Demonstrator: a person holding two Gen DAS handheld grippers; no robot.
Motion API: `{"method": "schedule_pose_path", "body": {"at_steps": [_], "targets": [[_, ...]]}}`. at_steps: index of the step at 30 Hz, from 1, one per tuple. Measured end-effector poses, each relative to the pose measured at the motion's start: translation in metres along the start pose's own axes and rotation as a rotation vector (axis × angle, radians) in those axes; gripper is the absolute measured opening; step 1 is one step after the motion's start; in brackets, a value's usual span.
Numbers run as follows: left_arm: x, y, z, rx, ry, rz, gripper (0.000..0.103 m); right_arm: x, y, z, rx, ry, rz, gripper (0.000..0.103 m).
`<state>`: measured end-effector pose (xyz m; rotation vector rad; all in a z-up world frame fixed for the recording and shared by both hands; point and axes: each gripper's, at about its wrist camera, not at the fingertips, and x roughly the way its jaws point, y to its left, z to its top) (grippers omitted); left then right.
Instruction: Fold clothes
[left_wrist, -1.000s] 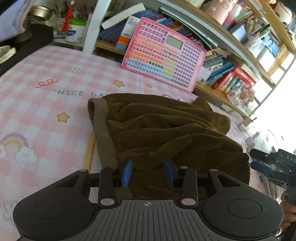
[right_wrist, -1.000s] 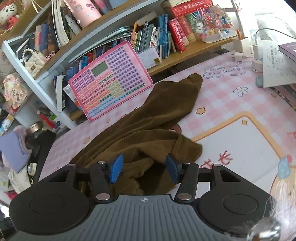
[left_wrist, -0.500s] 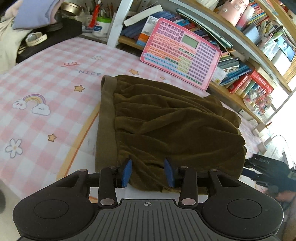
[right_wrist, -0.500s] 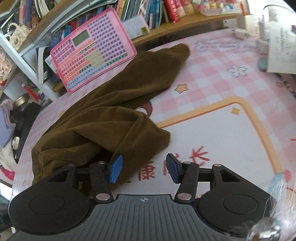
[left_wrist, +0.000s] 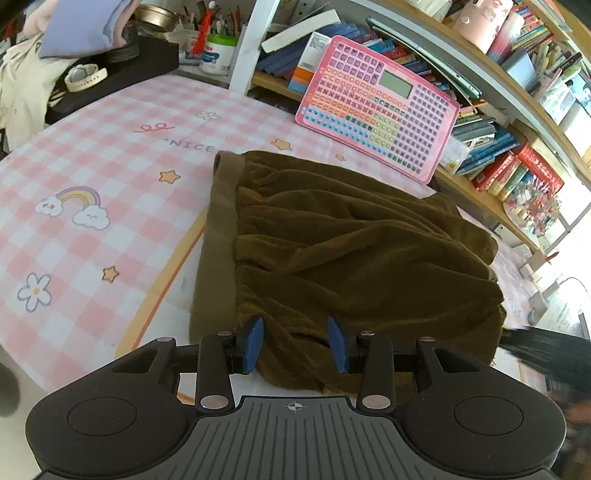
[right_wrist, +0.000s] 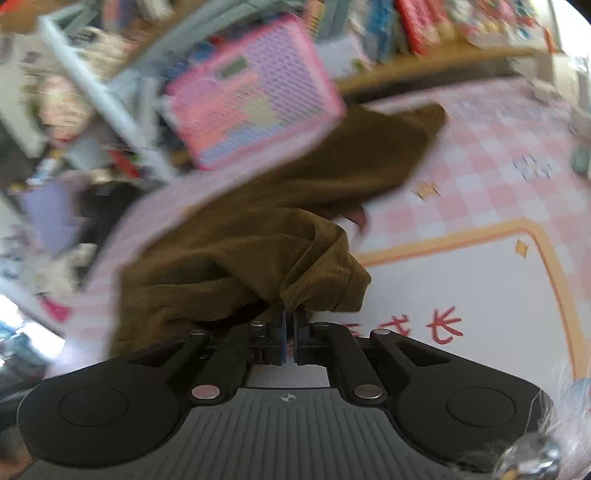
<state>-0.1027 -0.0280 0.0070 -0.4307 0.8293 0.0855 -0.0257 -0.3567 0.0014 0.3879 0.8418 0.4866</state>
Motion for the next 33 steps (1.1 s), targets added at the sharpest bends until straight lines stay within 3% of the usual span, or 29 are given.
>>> {"method": "schedule_pose_path", "body": {"at_steps": [3, 6, 7, 10, 12, 14, 27, 33], "targets": [[0.002, 0.001, 0.004, 0.005, -0.007, -0.001, 0.039, -0.049, 0.002, 0.019, -0.057, -0.063, 0.111, 0.003], [0.005, 0.001, 0.005, -0.003, -0.005, -0.003, 0.039, -0.082, -0.002, 0.049, -0.073, -0.178, 0.068, 0.004], [0.007, 0.001, 0.005, -0.005, -0.003, -0.004, 0.039, -0.086, -0.004, 0.059, -0.075, -0.226, -0.013, 0.006], [0.009, -0.001, 0.004, 0.000, -0.001, -0.010, 0.039, -0.083, -0.011, 0.076, -0.062, -0.352, -0.306, 0.037], [0.007, -0.001, 0.002, 0.006, -0.003, -0.020, 0.039, -0.082, -0.019, 0.077, -0.033, -0.358, -0.346, 0.039], [0.006, 0.002, 0.000, 0.002, 0.000, -0.017, 0.039, -0.079, -0.025, 0.071, -0.017, -0.321, -0.335, 0.040], [-0.006, 0.019, 0.003, -0.027, -0.014, 0.034, 0.039, -0.033, -0.062, -0.022, 0.002, 0.092, -0.466, 0.037], [-0.015, 0.040, 0.001, -0.070, -0.027, 0.076, 0.045, -0.040, -0.065, -0.034, -0.015, 0.127, -0.465, 0.036]]}}
